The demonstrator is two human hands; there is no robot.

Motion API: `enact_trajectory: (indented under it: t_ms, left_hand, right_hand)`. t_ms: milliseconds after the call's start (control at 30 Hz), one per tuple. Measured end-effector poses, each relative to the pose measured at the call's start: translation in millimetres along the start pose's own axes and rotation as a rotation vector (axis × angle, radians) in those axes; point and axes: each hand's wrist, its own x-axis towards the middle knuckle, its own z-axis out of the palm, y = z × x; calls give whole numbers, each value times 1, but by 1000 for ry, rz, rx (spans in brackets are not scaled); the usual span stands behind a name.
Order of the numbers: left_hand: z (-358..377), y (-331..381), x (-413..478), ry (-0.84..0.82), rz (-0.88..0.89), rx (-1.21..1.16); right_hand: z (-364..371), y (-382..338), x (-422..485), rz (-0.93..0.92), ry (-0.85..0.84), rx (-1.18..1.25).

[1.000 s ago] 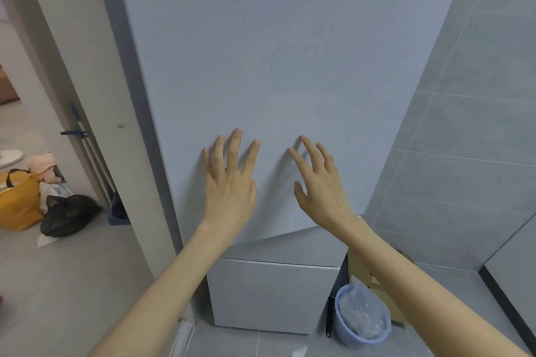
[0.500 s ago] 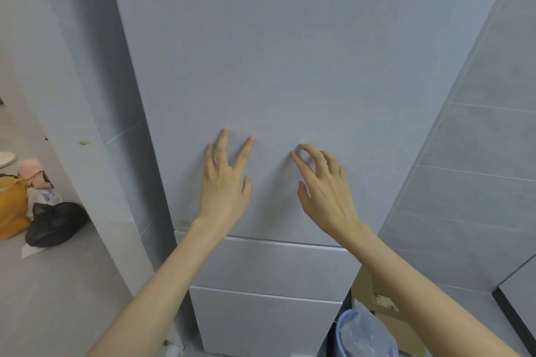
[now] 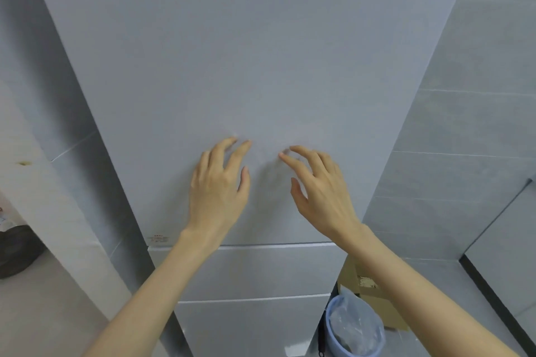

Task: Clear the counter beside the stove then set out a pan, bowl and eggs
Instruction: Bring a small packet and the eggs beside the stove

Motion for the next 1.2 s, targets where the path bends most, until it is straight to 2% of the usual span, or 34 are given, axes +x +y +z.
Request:
enact_trajectory:
  t_ms: [133, 267, 433, 700, 1000, 1200]
  left_hand:
    - [3, 29, 12, -54, 83, -137]
    - [4, 70, 15, -184, 185, -298]
    - [2, 119, 8, -340, 316, -496]
    - [-13, 220, -29, -497, 546, -754]
    - [-58, 349, -107, -663, 795, -1077]
    - [-131, 421, -189, -739, 1020, -1238]
  right_hand:
    - [-25, 6, -19, 164, 20, -36]
    - [-63, 9, -49, 344, 49, -123]
    - [-123, 6, -97, 551, 74, -272]
    - [-227, -15, -183, 847, 123, -485]
    - [-338, -76, -284, 1127, 247, -736]
    - [-413, -153, -355, 1325, 325, -917]
